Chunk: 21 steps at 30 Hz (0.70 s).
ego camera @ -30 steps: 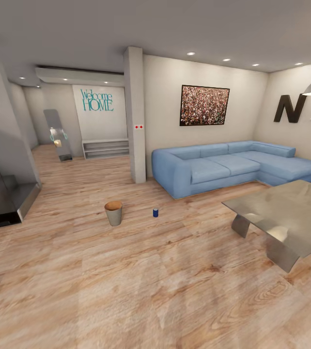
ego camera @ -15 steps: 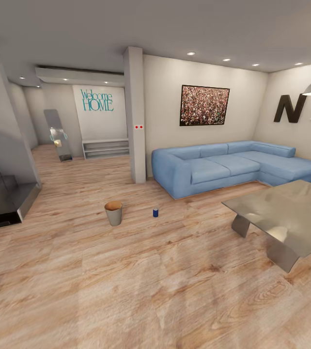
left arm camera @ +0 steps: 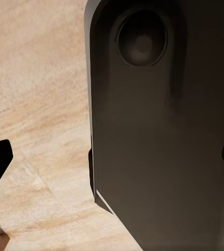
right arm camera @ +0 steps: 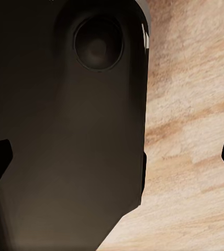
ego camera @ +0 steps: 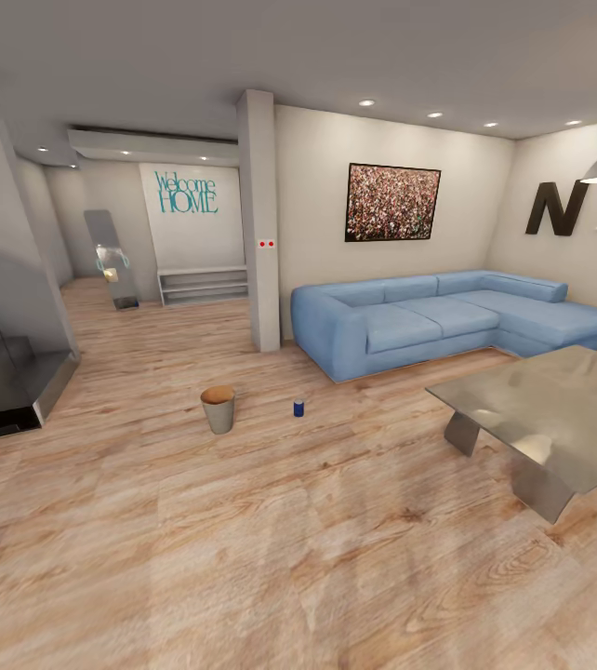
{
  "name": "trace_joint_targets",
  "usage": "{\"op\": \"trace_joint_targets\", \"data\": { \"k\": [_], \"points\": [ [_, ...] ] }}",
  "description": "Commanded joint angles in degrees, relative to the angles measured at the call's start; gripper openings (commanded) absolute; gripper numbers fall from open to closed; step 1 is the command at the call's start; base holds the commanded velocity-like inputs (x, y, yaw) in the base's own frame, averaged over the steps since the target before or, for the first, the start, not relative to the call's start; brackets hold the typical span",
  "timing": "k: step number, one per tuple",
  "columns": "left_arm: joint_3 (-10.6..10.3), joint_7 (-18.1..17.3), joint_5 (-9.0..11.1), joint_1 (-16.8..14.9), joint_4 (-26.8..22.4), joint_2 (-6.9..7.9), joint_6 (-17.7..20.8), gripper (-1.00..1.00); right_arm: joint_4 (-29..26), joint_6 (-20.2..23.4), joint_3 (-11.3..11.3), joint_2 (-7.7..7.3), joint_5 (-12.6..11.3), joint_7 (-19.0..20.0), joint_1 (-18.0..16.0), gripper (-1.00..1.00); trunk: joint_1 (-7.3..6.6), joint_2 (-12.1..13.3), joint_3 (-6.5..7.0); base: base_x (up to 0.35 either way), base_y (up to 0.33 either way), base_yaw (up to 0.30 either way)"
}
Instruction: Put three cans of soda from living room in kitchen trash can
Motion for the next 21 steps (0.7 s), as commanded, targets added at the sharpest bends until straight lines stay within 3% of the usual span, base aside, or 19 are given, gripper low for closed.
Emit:
{"op": "trace_joint_targets", "data": {
  "k": [1, 21],
  "points": [
    [0.0, 0.0, 0.0, 0.0, 0.0, 0.00, 0.0, 1.00, 0.0, 0.0, 0.0, 0.00, 0.0, 0.0, 0.0, 1.00, 0.00, 0.0, 0.00, 0.000, 0.000, 0.000],
    [0.0, 0.0, 0.0, 0.0, 0.0, 0.00, 0.0, 1.00, 0.0, 0.0, 0.0, 0.00, 0.0, 0.0, 0.0, 1.00, 0.00, 0.0, 0.00, 0.000, 0.000, 0.000]
  ]
}}
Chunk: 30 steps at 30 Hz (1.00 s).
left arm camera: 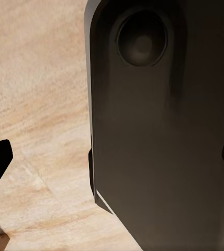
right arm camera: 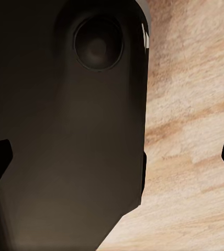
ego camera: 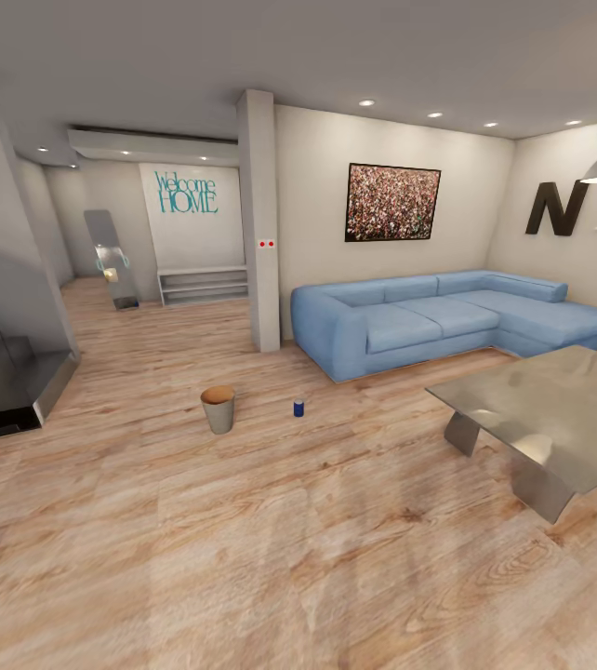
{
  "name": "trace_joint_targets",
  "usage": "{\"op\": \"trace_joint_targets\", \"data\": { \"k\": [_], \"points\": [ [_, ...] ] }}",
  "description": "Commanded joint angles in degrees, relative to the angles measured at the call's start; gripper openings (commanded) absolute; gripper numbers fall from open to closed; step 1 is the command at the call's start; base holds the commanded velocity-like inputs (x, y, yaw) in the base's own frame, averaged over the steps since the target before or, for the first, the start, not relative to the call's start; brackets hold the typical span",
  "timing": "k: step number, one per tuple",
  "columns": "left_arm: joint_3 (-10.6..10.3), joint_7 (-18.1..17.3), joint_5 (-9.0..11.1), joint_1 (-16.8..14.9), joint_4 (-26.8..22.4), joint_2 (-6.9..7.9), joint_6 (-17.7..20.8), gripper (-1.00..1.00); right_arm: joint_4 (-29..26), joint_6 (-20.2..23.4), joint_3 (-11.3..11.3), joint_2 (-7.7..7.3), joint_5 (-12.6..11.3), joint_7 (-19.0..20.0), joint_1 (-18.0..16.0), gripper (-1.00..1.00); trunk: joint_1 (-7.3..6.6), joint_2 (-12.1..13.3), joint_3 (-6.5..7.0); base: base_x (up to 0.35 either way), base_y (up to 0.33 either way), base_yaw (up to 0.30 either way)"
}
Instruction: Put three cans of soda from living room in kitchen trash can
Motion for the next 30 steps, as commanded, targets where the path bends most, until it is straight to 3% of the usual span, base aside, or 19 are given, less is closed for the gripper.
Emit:
{"op": "trace_joint_targets", "data": {
  "k": [1, 30],
  "points": [
    [0.0, 0.0, 0.0, 0.0, 0.0, 0.00, 0.0, 1.00, 0.0, 0.0, 0.0, 0.00, 0.0, 0.0, 0.0, 1.00, 0.00, 0.0, 0.00, 0.000, 0.000, 0.000],
    [0.0, 0.0, 0.0, 0.0, 0.0, 0.00, 0.0, 1.00, 0.0, 0.0, 0.0, 0.00, 0.0, 0.0, 0.0, 1.00, 0.00, 0.0, 0.00, 0.000, 0.000, 0.000]
  ]
}}
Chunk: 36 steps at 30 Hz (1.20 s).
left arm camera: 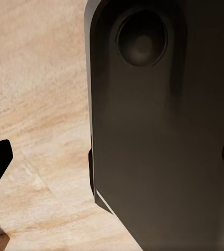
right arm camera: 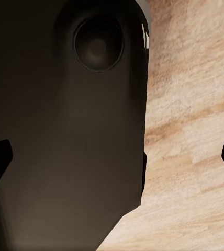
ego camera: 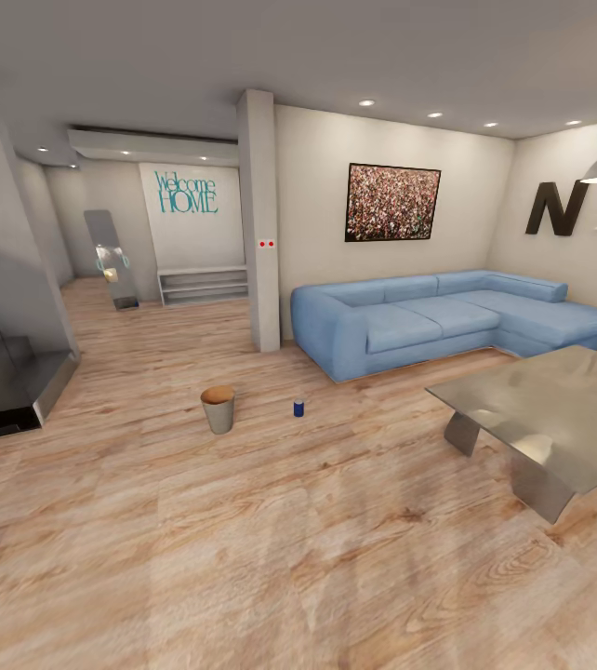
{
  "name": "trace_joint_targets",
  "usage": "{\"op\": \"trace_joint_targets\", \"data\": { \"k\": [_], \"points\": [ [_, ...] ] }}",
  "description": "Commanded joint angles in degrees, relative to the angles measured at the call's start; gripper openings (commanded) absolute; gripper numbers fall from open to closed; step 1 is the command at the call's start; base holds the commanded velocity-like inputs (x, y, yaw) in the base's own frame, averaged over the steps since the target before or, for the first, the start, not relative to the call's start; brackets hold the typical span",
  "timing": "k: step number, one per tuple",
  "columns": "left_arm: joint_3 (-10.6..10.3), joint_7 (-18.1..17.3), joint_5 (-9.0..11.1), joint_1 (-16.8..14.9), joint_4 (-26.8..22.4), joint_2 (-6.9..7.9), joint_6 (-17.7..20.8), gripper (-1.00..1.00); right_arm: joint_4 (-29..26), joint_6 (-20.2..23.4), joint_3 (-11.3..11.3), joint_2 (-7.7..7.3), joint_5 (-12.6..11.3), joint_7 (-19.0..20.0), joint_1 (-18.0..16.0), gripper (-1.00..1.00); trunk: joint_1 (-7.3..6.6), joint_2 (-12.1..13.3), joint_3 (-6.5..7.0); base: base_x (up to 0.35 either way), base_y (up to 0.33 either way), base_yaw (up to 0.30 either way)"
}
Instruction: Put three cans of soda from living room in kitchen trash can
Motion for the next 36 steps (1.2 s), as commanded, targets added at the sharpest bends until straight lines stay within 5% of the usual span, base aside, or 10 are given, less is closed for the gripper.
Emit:
{"op": "trace_joint_targets", "data": {
  "k": [1, 36],
  "points": [
    [0.0, 0.0, 0.0, 0.0, 0.0, 0.00, 0.0, 1.00, 0.0, 0.0, 0.0, 0.00, 0.0, 0.0, 0.0, 1.00, 0.00, 0.0, 0.00, 0.000, 0.000, 0.000],
    [0.0, 0.0, 0.0, 0.0, 0.0, 0.00, 0.0, 1.00, 0.0, 0.0, 0.0, 0.00, 0.0, 0.0, 0.0, 1.00, 0.00, 0.0, 0.00, 0.000, 0.000, 0.000]
  ]
}}
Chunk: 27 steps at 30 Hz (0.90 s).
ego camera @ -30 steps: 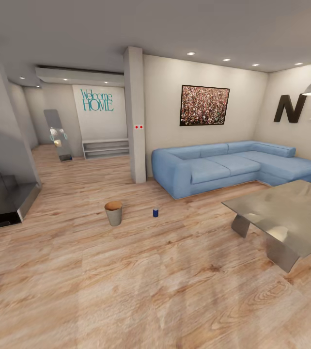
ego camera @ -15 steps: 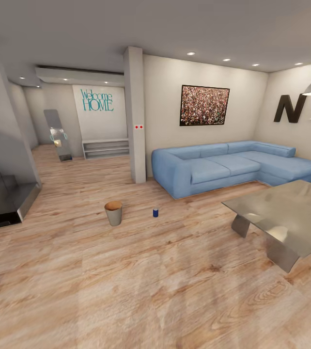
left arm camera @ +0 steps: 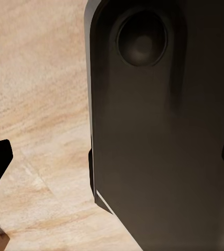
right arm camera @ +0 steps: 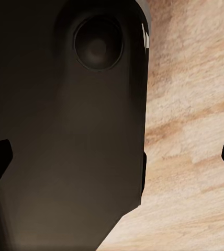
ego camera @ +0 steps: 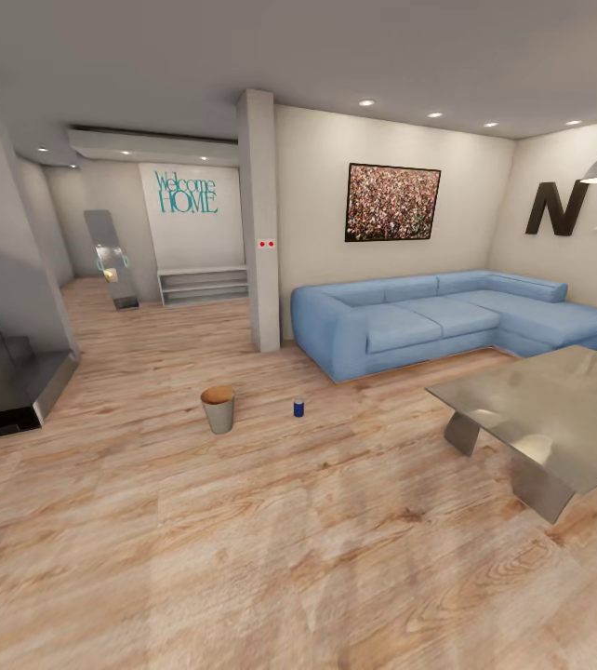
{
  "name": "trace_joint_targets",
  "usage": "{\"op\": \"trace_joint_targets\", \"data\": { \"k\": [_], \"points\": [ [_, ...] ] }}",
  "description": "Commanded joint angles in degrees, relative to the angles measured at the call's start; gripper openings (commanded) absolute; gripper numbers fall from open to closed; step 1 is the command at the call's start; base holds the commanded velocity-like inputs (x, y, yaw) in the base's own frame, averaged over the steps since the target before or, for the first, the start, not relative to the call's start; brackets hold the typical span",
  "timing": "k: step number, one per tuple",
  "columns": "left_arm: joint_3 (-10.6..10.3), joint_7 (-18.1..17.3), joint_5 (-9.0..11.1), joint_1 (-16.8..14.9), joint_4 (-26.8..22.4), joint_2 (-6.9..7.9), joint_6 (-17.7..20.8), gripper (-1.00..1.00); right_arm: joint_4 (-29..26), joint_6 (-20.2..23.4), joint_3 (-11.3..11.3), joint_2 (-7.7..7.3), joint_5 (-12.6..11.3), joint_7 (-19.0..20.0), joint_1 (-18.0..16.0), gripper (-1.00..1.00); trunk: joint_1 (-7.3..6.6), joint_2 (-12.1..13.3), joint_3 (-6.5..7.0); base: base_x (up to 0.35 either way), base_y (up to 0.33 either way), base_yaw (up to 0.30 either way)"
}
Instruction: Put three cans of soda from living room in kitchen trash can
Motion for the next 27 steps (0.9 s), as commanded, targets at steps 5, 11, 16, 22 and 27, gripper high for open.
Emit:
{"op": "trace_joint_targets", "data": {
  "k": [5, 11, 16, 22, 27],
  "points": [
    [0.0, 0.0, 0.0, 0.0, 0.0, 0.00, 0.0, 1.00, 0.0, 0.0, 0.0, 0.00, 0.0, 0.0, 0.0, 1.00, 0.00, 0.0, 0.00, 0.000, 0.000, 0.000],
    [0.0, 0.0, 0.0, 0.0, 0.0, 0.00, 0.0, 1.00, 0.0, 0.0, 0.0, 0.00, 0.0, 0.0, 0.0, 1.00, 0.00, 0.0, 0.00, 0.000, 0.000, 0.000],
    [0.0, 0.0, 0.0, 0.0, 0.0, 0.00, 0.0, 1.00, 0.0, 0.0, 0.0, 0.00, 0.0, 0.0, 0.0, 1.00, 0.00, 0.0, 0.00, 0.000, 0.000, 0.000],
    [0.0, 0.0, 0.0, 0.0, 0.0, 0.00, 0.0, 1.00, 0.0, 0.0, 0.0, 0.00, 0.0, 0.0, 0.0, 1.00, 0.00, 0.0, 0.00, 0.000, 0.000, 0.000],
    [0.0, 0.0, 0.0, 0.0, 0.0, 0.00, 0.0, 1.00, 0.0, 0.0, 0.0, 0.00, 0.0, 0.0, 0.0, 1.00, 0.00, 0.0, 0.00, 0.000, 0.000, 0.000]
  ]
}}
